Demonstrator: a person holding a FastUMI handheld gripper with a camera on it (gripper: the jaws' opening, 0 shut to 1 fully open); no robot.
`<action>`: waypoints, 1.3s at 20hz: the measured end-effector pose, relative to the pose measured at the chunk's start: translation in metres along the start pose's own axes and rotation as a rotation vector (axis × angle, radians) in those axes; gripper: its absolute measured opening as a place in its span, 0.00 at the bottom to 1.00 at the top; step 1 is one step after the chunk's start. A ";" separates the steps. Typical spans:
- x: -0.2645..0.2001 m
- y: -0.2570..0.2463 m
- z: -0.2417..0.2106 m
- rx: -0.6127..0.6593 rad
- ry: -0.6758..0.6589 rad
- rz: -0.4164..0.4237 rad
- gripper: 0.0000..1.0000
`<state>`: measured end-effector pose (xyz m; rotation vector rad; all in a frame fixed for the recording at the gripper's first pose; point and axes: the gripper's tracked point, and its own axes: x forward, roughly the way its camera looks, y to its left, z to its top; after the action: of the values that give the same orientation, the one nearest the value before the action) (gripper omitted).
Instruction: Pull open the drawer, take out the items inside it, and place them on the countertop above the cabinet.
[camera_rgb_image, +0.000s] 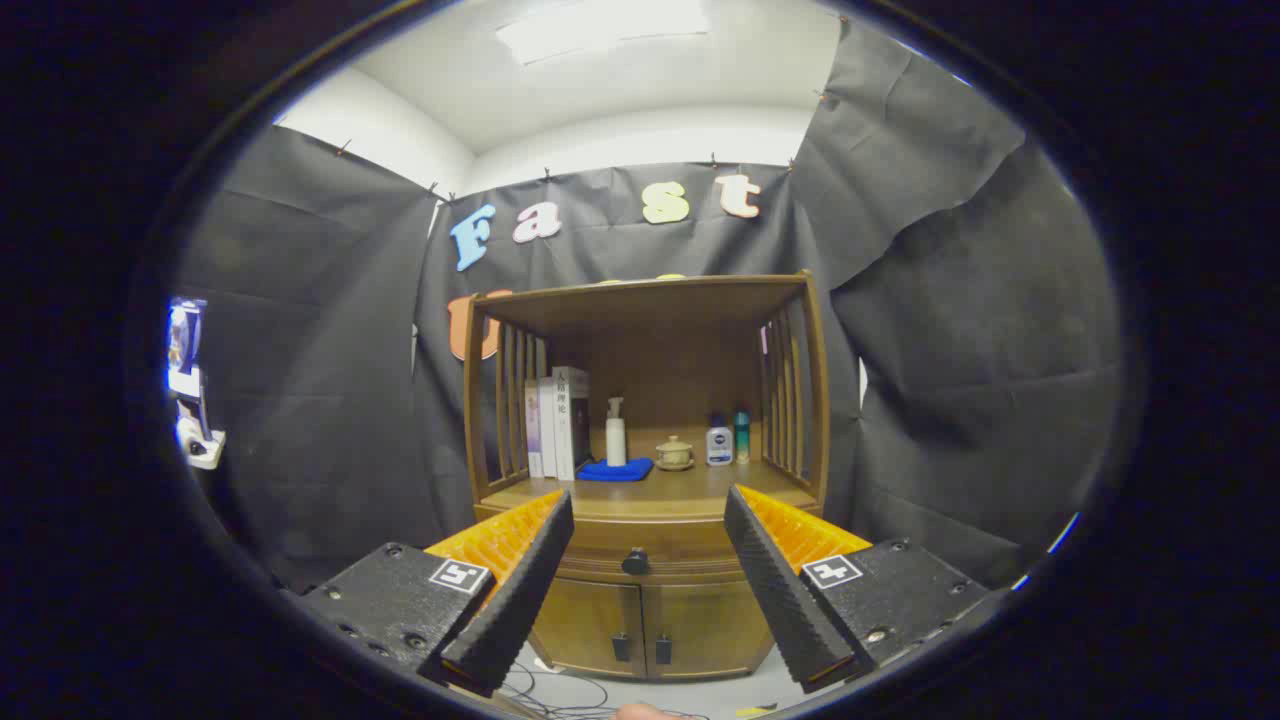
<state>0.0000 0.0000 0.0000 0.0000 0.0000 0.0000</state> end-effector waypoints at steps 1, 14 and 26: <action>0.002 0.004 -0.002 0.000 0.009 0.006 0.99; 0.011 0.003 -0.046 0.054 0.094 -0.038 0.99; 0.058 0.014 -0.048 -0.001 0.076 -0.046 0.99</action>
<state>0.0577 0.0141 -0.0479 -0.0012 0.0761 -0.0458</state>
